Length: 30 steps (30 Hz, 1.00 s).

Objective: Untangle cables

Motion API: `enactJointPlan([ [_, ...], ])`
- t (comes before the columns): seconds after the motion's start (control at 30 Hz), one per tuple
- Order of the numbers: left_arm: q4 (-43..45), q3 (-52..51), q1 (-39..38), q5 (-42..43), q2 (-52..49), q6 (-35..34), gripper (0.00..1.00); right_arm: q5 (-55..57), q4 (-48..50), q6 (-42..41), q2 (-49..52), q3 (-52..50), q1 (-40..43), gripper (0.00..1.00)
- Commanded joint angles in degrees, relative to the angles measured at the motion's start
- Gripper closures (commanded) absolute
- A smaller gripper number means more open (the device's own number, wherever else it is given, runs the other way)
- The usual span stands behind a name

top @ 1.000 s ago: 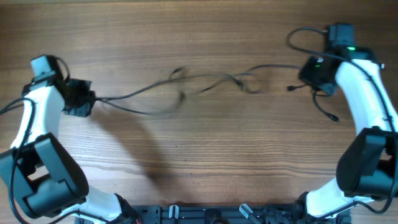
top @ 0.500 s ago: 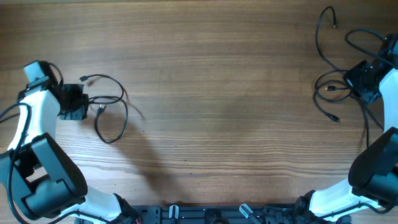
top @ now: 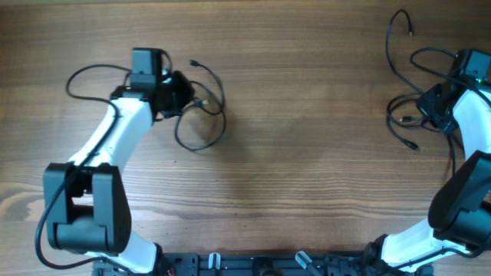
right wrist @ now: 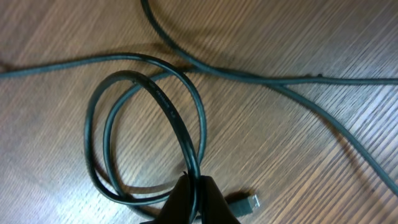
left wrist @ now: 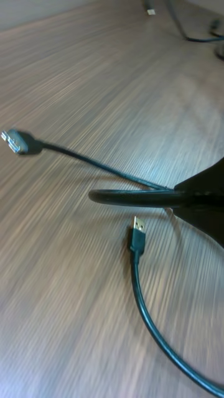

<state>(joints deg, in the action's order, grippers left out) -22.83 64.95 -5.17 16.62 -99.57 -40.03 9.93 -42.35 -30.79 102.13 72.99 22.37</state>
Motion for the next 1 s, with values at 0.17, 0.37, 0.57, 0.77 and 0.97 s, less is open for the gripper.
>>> enactJointPlan([
  [0.17,1.38,-0.46,-4.9,0.7,-0.63,2.71,0.75,-0.24,-2.29,6.19,0.9,2.95,-0.11,0.01],
  [0.37,1.2,-0.46,-4.9,0.7,-0.63,10.38,0.19,-5.31,-0.63,11.21,0.92,2.95,-2.29,0.01],
  [0.57,0.76,-0.46,-4.68,0.24,-0.63,12.09,0.0,-14.05,2.47,12.74,0.92,2.91,-11.78,0.01],
  [0.77,-0.79,-0.46,-4.68,-6.88,-0.63,13.38,0.0,-14.05,4.92,9.4,1.29,2.73,-23.76,0.01],
  [0.97,-1.64,-0.46,-4.68,-14.36,-0.63,18.82,0.0,-14.78,7.17,3.91,4.33,2.73,-33.94,0.0],
])
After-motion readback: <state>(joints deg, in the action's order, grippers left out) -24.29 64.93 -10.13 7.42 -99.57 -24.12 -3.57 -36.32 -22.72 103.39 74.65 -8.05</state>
